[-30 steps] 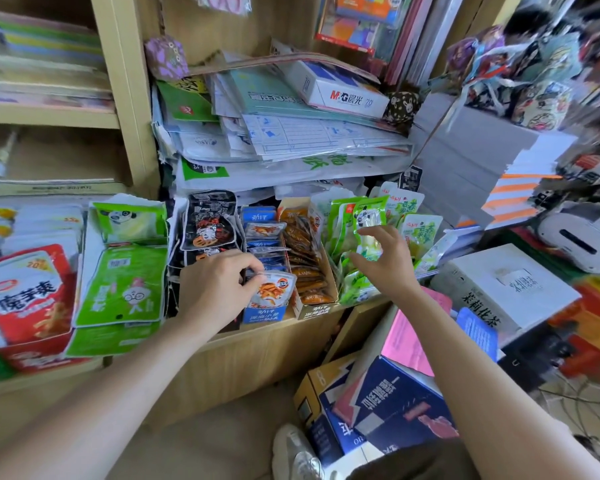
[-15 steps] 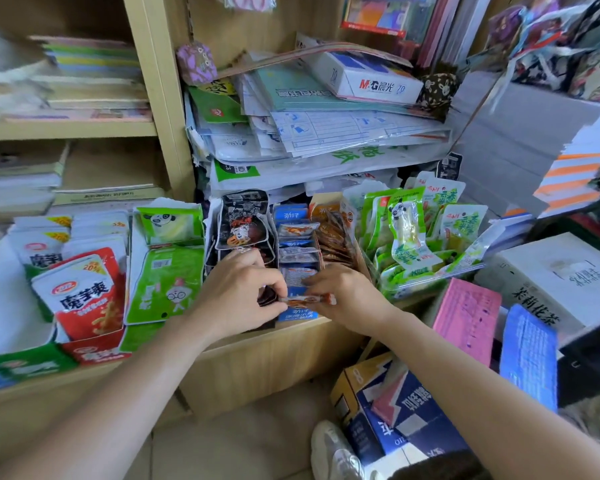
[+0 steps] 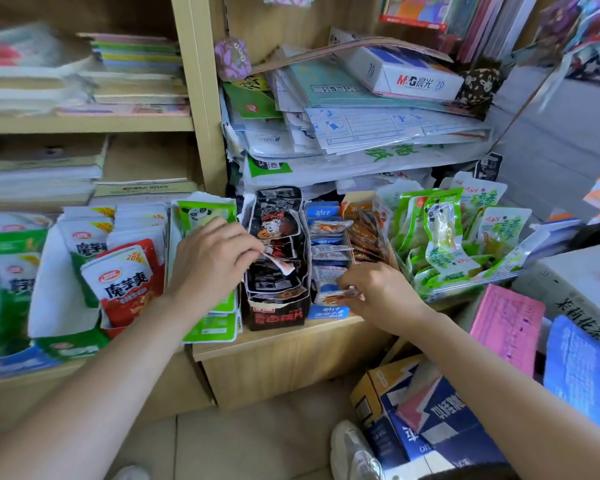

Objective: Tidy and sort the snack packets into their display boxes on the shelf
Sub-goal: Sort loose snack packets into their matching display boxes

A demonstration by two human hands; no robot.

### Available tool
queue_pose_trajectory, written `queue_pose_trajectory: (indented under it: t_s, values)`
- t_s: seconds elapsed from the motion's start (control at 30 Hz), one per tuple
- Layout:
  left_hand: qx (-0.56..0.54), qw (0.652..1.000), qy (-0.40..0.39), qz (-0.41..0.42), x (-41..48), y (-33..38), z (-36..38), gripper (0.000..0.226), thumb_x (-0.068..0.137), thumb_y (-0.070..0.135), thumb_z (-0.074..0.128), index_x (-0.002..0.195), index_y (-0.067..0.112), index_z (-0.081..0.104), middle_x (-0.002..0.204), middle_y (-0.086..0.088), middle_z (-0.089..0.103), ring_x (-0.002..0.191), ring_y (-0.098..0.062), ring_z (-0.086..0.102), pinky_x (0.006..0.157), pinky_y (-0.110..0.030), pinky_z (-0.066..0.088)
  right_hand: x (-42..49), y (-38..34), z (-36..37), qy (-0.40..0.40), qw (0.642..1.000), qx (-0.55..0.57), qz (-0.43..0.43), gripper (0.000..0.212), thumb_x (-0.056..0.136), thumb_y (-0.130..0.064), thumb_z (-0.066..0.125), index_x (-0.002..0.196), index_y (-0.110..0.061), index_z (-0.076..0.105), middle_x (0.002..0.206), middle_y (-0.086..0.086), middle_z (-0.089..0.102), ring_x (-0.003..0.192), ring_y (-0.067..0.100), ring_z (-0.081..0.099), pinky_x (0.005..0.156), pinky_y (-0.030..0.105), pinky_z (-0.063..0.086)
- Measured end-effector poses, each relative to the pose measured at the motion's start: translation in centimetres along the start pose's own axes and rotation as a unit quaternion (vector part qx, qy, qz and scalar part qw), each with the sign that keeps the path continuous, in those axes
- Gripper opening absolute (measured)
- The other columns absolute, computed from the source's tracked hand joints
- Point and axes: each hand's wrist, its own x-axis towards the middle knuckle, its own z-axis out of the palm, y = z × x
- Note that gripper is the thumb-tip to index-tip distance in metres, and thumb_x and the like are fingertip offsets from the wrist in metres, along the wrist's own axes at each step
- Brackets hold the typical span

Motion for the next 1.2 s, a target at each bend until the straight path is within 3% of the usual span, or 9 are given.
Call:
queue_pose_trajectory:
  t_s: [0.13,0.23,0.47,0.63,0.7,0.8,0.9,1.07,1.2]
  values:
    - [-0.061,0.995,0.011,-0.081,1.3,0.5,0.5,0.005,0.083,0.023,0.08,0.088,0.026,0.08,0.08,0.011,0.071,0.081,-0.018,0.062,0.061,-0.029,0.048,0.1,-0.5,-0.1,-0.034,0.999,-0.013,0.007,0.02,0.077,-0.02,0.08,0.095,-0.017,0.069,0.093,-0.003,0.065,0.089,0.022,0.062,0.074,0.04,0.054]
    - [-0.11,0.988,-0.006,-0.105,1.8,0.5,0.3,0.008,0.08,0.024,0.083,0.084,0.03,0.079,0.072,0.022,0.063,0.067,-0.004,0.058,0.063,-0.023,0.043,0.0,-1.6,-0.9,-0.043,0.999,-0.006,0.02,0.033,0.077,-0.044,0.077,0.102,-0.023,0.071,0.097,-0.007,0.067,0.094,0.016,0.062,0.08,0.036,0.054]
    - [-0.195,0.967,-0.095,-0.131,-0.5,-2.6,-3.8,0.02,0.08,0.042,0.078,0.098,0.034,0.078,0.084,0.022,0.071,0.082,0.002,0.066,0.073,-0.033,0.059,2.6,-7.6,-1.1,0.11,0.99,0.066,-0.051,0.04,0.08,-0.05,0.07,0.105,-0.018,0.07,0.104,-0.01,0.062,0.097,0.017,0.056,0.086,0.033,0.049]
    - [-0.001,0.947,-0.314,-0.061,-5.4,-4.5,-7.3,0.106,0.048,0.099,0.054,0.141,0.047,0.049,0.142,0.022,0.048,0.136,-0.007,0.037,0.114,-0.04,0.033,5.4,-10.4,1.6,0.032,0.995,0.01,-0.094,0.085,0.076,-0.065,0.067,0.146,-0.024,0.045,0.155,-0.003,0.038,0.143,0.024,0.031,0.112,0.045,0.03]
    - [0.062,0.927,-0.369,-0.03,-7.2,-4.4,-7.0,0.112,0.05,0.099,0.049,0.149,0.047,0.038,0.155,0.02,0.033,0.146,-0.01,0.025,0.119,-0.042,0.02,6.5,-10.8,2.7,0.004,0.995,-0.017,-0.094,0.087,0.077,-0.068,0.064,0.149,-0.026,0.041,0.16,-0.004,0.032,0.147,0.025,0.024,0.115,0.046,0.024]
    - [0.006,0.967,-0.253,-0.028,-7.4,-5.0,-6.6,0.053,0.08,0.062,0.072,0.128,0.043,0.064,0.136,0.02,0.06,0.126,-0.008,0.056,0.108,-0.038,0.038,7.7,-10.7,3.6,-0.007,0.994,-0.038,-0.107,0.063,0.08,-0.066,0.058,0.131,-0.028,0.059,0.15,-0.006,0.046,0.142,0.02,0.036,0.109,0.048,0.032]
    - [-0.009,0.996,-0.08,-0.029,-6.2,-5.5,-6.8,0.01,0.087,0.04,0.076,0.095,0.035,0.079,0.085,0.018,0.076,0.076,-0.009,0.072,0.07,-0.029,0.055,7.8,-10.2,3.3,0.016,0.993,-0.054,-0.107,0.033,0.081,-0.052,0.06,0.105,-0.031,0.069,0.134,-0.01,0.056,0.128,0.017,0.047,0.095,0.045,0.038]
    - [0.012,0.983,0.07,-0.169,-2.9,-5.8,-6.5,0.007,0.086,0.032,0.077,0.088,0.026,0.077,0.069,0.0,0.074,0.064,-0.028,0.07,0.057,-0.032,0.048,7.0,-10.0,2.9,0.033,0.992,-0.079,-0.097,0.018,0.069,-0.034,0.066,0.085,-0.025,0.068,0.114,-0.007,0.06,0.109,0.023,0.054,0.082,0.043,0.04]
    - [0.02,0.98,0.107,-0.165,-1.4,-6.4,-5.7,0.012,0.085,0.03,0.077,0.091,0.02,0.076,0.065,-0.004,0.071,0.06,-0.033,0.065,0.053,-0.03,0.042,7.1,-10.1,2.8,0.087,0.991,-0.04,-0.088,0.016,0.075,-0.039,0.068,0.082,-0.024,0.07,0.102,-0.01,0.064,0.1,0.021,0.056,0.083,0.042,0.039]
